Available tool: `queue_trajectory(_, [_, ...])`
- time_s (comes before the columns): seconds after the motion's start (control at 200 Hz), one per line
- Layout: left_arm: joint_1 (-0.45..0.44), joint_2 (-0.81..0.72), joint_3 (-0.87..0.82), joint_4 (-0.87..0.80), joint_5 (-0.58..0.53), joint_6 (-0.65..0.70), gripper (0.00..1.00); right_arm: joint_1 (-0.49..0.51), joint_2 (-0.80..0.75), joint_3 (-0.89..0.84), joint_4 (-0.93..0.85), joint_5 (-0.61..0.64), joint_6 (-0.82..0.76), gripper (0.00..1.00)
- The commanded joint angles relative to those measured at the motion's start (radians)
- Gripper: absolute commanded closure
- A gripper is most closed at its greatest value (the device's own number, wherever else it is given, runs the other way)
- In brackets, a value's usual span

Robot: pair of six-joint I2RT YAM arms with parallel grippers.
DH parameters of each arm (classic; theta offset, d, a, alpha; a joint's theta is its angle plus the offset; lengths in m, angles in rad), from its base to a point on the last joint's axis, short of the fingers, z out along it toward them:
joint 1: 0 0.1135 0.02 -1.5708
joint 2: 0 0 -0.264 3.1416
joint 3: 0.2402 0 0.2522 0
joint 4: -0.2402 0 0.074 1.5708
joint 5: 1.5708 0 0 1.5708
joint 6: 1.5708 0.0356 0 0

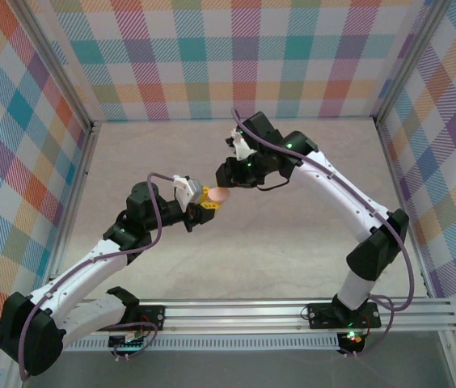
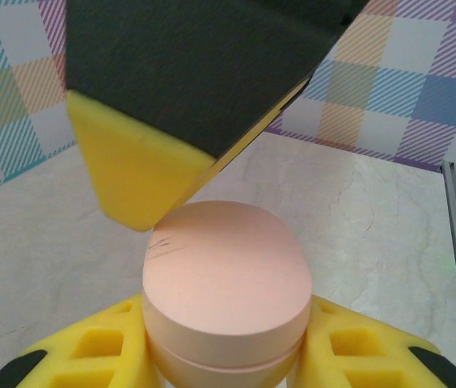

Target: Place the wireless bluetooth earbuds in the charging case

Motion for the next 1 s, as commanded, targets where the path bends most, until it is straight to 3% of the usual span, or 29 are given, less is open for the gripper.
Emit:
queue_trajectory(0.0, [-0.008,-0.005,0.027,0.025,0.001,0.013,0.98,0.003,-0.037,-0.021,0.008,-0.025,0.014,0.64])
queue_trajectory(0.415, [-0.007,0.004,0.035,0.022,-0.02,-0.003,0.98,0.0,-0.098,-0.075,0.019,0.005,0.009,0.63])
queue_trajectory(0.54, [-0.007,-0.001,0.031,0.037,-0.041,-0.038,0.98,-0.028,-0.162,-0.145,0.068,0.011,0.033,0.56])
queue_trajectory(0.8, [-0.005,-0.011,0.049,0.094,-0.027,-0.135,0.98,-0.164,-0.349,-0.513,0.585,-0.31,0.321,0.45])
queue_trajectory(0.995, [-0.007,0.018,0.096,0.159,0.031,-0.22,0.98,-0.183,-0.306,-0.557,0.827,-0.526,0.492,0.41])
